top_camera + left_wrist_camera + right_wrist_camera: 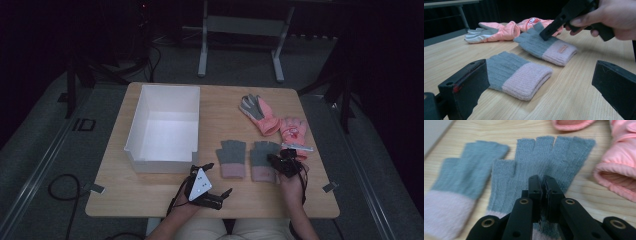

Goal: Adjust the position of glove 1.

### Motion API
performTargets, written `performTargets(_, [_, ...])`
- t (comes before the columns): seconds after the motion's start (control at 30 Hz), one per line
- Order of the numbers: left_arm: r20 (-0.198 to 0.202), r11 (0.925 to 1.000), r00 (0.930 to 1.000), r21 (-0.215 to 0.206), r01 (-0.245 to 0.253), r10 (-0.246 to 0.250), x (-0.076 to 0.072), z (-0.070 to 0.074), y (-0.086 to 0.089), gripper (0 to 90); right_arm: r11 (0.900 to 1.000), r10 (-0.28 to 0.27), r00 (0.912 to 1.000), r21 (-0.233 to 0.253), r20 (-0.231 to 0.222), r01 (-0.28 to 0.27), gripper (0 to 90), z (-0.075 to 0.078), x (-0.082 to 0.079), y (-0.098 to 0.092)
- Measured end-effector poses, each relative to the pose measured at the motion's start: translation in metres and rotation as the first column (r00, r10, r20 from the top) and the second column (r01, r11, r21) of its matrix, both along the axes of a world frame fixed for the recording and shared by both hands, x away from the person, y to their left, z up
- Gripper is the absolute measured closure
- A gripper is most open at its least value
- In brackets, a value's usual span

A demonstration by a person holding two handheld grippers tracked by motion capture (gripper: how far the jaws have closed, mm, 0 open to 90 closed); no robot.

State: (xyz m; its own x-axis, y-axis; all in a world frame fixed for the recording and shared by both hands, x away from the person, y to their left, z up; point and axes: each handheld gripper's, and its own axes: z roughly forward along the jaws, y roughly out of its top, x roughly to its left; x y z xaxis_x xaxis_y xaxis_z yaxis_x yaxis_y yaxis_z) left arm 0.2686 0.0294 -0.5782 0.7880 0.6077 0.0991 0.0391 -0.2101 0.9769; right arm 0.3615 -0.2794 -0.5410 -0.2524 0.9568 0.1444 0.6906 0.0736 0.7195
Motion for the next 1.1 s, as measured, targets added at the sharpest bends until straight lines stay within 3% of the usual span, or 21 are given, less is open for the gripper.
performTargets(0.17, [-0.001, 1.0000, 1.0000, 0.000, 0.001, -0.001, 0.000, 0.000, 0.000, 0.4, 0.999, 0.019, 0.9997, -0.025, -0.017, -0.020, 81.1, -0.014, 0.007, -0.003])
performTargets(0.4, [-0.001, 1.0000, 1.0000, 0.001, 0.001, -0.001, 0.000, 0.000, 0.000, 0.4, 0.996, 0.070, 0.9974, -0.050, -0.017, -0.071, 78.4, -0.014, 0.010, -0.005])
performTargets(0.57, [0.000, 1.0000, 1.0000, 0.001, 0.001, -0.001, 0.000, 0.000, 0.000, 0.4, 0.990, 0.126, 0.9920, -0.065, -0.006, -0.126, 70.2, -0.008, 0.010, -0.007])
performTargets(0.67, [0.000, 1.0000, 1.0000, 0.004, 0.001, -0.001, 0.000, 0.000, -0.001, 0.4, 0.968, 0.232, 0.9725, -0.105, 0.021, -0.228, 69.1, 0.002, 0.008, -0.009])
performTargets(0.8, [-0.001, 1.0000, 1.0000, 0.003, 0.002, -0.002, 0.000, 0.000, -0.001, 0.4, 0.916, 0.376, 0.9265, -0.164, 0.026, -0.367, 65.9, 0.011, 0.007, -0.012])
performTargets(0.9, [0.002, 1.0000, 1.0000, 0.003, 0.002, -0.002, 0.000, 0.000, -0.001, 0.4, 0.899, 0.397, 0.9177, -0.204, 0.002, -0.389, 62.7, 0.013, 0.008, -0.010])
performTargets(1.1, [0.002, 1.0000, 1.0000, 0.002, 0.001, -0.001, 0.000, 0.000, 0.000, 0.4, 0.908, 0.373, 0.9277, -0.204, -0.001, -0.366, 60.0, 0.006, 0.007, -0.003])
